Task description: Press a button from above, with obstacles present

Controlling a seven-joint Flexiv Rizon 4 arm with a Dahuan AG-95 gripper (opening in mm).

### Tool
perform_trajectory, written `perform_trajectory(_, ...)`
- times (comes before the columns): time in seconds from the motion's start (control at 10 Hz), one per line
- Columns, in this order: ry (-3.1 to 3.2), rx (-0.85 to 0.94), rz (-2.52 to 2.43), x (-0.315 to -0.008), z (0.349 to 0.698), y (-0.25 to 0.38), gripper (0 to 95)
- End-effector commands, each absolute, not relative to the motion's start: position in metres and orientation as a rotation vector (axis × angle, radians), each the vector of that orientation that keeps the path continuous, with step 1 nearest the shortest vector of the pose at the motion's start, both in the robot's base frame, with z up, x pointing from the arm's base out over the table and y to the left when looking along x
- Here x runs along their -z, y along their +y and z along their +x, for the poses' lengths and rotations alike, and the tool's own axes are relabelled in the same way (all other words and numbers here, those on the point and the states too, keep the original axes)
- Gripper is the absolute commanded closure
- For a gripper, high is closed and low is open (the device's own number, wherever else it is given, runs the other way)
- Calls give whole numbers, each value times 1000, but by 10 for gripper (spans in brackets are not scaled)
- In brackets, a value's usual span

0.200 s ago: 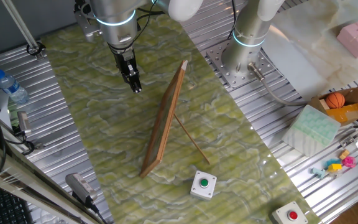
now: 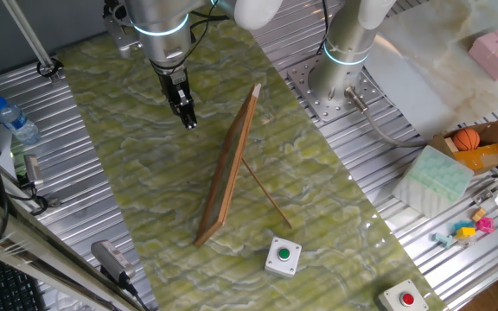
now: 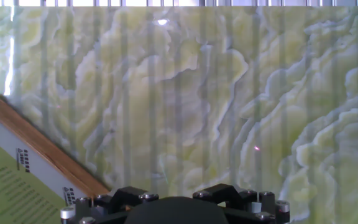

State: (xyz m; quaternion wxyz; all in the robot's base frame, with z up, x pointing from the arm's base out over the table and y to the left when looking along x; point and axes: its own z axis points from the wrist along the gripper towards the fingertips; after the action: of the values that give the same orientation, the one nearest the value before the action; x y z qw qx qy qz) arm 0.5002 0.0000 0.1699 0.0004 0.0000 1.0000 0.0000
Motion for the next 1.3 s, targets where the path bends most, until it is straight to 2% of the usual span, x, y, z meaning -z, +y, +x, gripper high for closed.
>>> perform_trajectory(0.1, 3142, 0, 0, -170, 500, 0, 0)
perform_trajectory(0.2, 3118, 168, -347, -170, 500, 0, 950)
perform_trajectory(0.8, 3115, 164, -356, -172, 499, -1, 950)
perform_trajectory(1.3, 3115, 149, -363, -189, 499, -3, 950)
